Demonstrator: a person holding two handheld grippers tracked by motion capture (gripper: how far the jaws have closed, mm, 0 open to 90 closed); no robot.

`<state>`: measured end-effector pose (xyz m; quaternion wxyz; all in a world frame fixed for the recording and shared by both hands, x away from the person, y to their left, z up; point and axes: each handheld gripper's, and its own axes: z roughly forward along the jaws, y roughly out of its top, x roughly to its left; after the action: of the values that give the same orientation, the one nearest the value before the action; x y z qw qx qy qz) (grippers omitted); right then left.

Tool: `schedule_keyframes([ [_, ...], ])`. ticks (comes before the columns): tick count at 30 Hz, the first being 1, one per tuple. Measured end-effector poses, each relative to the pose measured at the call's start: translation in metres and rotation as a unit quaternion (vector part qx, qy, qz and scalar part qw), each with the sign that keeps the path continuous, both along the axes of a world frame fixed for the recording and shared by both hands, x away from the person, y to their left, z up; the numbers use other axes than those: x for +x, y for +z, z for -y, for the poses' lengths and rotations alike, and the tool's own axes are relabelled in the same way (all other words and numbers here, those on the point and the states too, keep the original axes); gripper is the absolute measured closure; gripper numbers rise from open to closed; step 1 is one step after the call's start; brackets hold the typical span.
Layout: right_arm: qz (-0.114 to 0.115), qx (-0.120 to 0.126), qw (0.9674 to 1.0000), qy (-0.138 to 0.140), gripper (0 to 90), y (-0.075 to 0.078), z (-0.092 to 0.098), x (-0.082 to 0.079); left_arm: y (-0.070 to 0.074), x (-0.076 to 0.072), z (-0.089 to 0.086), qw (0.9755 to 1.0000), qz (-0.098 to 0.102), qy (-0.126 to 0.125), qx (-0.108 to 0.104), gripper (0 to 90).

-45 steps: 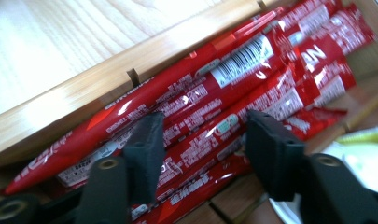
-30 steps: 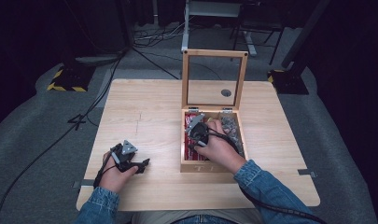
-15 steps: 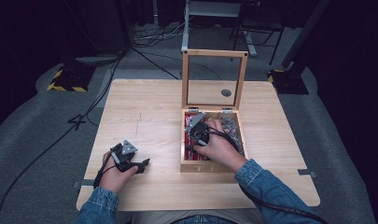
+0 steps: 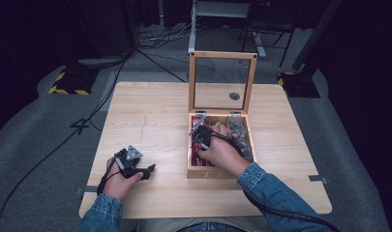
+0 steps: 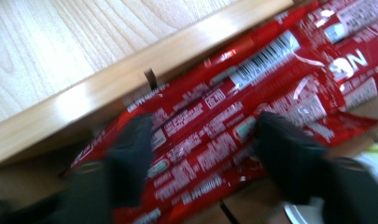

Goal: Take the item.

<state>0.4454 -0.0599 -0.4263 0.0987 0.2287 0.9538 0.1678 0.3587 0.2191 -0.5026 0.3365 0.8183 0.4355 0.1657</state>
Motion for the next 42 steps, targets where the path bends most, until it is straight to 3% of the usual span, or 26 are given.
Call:
schedule_keyframes([
  [1, 0.003, -0.008, 1.0000, 0.001, 63.2, 0.003, 0.004, 0.000, 0.000, 0.000, 0.000, 1.0000, 0.000, 0.000, 0.000, 23.8],
  [5, -0.001, 0.015, 0.9998, -0.011, 66.9, 0.000, 0.010, -0.001, 0.000, 0.000, 0.000, 1.0000, 0.000, 0.001, -0.001, 23.7],
  [11, 0.014, 0.007, 0.9991, -0.040, 64.9, -0.004, 0.006, -0.008, 0.000, 0.000, 0.001, 1.0000, 0.002, 0.001, 0.000, 23.9],
  [16, 0.036, -0.008, 0.9985, -0.042, 74.0, -0.007, 0.005, -0.017, 0.000, -0.001, 0.001, 1.0000, 0.002, -0.002, 0.000, 23.8],
  [21, 0.023, 0.017, 0.9980, -0.056, 78.4, -0.002, 0.010, -0.014, 0.000, -0.001, 0.001, 1.0000, 0.001, -0.003, -0.001, 23.8],
  [29, 0.035, 0.056, 0.9963, -0.054, 79.9, 0.015, 0.019, -0.017, 0.000, 0.000, 0.001, 1.0000, 0.002, -0.002, 0.000, 23.4],
  [33, 0.042, 0.088, 0.9936, -0.057, 79.8, 0.029, 0.026, -0.018, 0.000, 0.000, 0.001, 1.0000, 0.002, -0.005, 0.001, 23.3],
  [38, 0.051, 0.111, 0.9915, -0.046, 79.8, 0.040, 0.030, -0.021, 0.000, 0.000, 0.001, 1.0000, 0.001, -0.004, -0.002, 23.3],
  [42, 0.064, 0.143, 0.9870, -0.036, 79.8, 0.053, 0.037, -0.025, -0.001, 0.002, -0.001, 1.0000, 0.002, -0.005, -0.004, 23.3],
])
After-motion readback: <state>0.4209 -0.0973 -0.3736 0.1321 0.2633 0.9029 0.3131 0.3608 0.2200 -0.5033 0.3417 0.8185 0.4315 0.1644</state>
